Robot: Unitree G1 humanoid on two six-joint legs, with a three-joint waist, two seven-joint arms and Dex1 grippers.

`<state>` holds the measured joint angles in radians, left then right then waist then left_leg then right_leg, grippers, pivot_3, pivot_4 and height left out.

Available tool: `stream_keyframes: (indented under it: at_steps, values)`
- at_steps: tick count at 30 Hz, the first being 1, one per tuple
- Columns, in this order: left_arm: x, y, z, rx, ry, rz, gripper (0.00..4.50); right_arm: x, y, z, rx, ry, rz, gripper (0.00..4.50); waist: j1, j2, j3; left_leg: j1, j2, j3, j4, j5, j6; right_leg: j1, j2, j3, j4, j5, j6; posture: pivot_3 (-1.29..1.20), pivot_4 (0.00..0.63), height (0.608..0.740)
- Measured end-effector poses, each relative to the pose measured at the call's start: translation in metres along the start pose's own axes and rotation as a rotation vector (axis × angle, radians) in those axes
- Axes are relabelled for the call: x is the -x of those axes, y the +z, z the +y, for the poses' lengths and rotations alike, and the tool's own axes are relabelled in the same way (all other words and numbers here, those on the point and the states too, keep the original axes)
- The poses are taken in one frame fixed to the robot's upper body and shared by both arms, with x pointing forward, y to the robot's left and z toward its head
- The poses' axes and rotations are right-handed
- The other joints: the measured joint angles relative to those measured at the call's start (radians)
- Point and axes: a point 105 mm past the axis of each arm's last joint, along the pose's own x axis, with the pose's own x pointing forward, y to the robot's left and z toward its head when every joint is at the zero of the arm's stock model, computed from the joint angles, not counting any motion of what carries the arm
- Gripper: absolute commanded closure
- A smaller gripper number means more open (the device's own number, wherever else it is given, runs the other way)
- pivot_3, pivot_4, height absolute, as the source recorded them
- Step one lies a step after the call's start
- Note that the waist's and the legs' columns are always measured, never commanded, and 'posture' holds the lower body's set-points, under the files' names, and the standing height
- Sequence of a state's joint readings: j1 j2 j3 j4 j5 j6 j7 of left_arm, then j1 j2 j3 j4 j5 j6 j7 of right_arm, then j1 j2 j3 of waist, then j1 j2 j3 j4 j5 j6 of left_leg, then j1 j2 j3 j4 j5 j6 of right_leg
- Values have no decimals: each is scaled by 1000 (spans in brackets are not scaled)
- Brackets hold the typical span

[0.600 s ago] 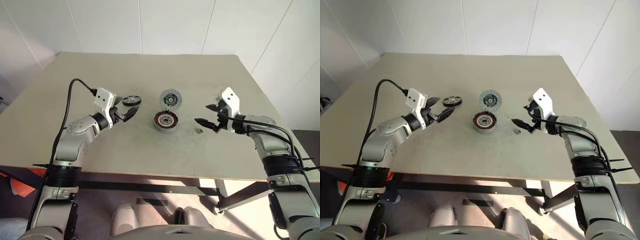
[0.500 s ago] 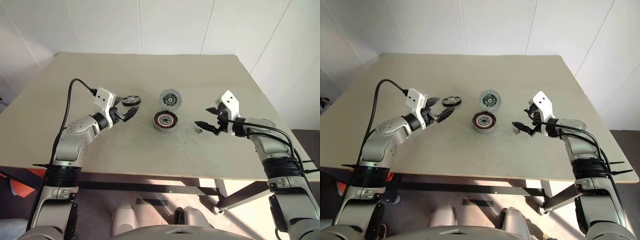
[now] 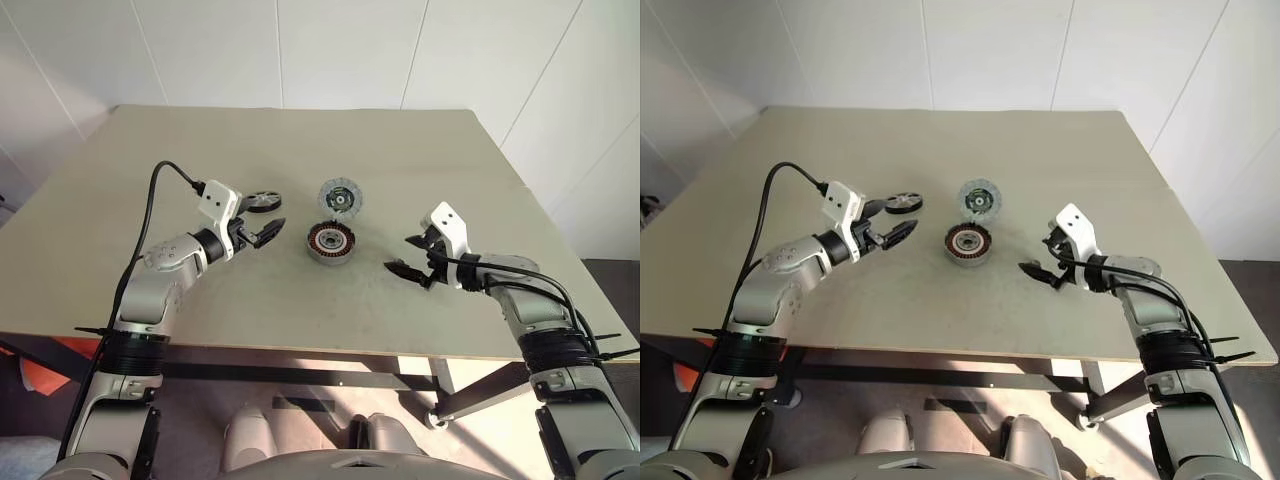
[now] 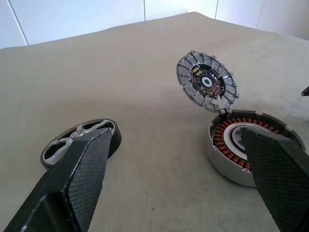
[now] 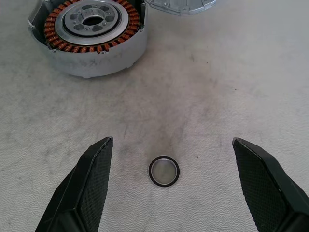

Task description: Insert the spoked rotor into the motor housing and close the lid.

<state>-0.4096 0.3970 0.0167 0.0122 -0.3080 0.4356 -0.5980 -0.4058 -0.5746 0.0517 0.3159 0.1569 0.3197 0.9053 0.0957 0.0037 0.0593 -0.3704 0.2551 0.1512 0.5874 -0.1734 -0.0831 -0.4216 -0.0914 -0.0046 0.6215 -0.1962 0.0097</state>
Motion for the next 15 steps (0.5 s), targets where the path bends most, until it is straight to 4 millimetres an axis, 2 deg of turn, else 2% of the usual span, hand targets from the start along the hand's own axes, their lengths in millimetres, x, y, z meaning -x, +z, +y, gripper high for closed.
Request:
stream_keyframes:
  at_steps: [8, 13, 15]
  values:
    - [1, 1, 1, -9, -2, 3, 0, 2, -13, 1, -28, -13, 26, 47, 0, 0, 0, 0, 0, 0, 0, 0, 0, 0, 0, 0, 0, 0, 0, 0, 0, 740]
    - [1, 1, 1, -12, -6, 5, 0, 3, -15, -2, -31, -33, 31, 1542, 0, 0, 0, 0, 0, 0, 0, 0, 0, 0, 0, 0, 0, 0, 0, 0, 0, 740]
    - [1, 1, 1, -12, -7, 6, 0, 3, -15, -2, -31, -35, 32, 1542, 0, 0, 0, 0, 0, 0, 0, 0, 0, 0, 0, 0, 0, 0, 0, 0, 0, 740]
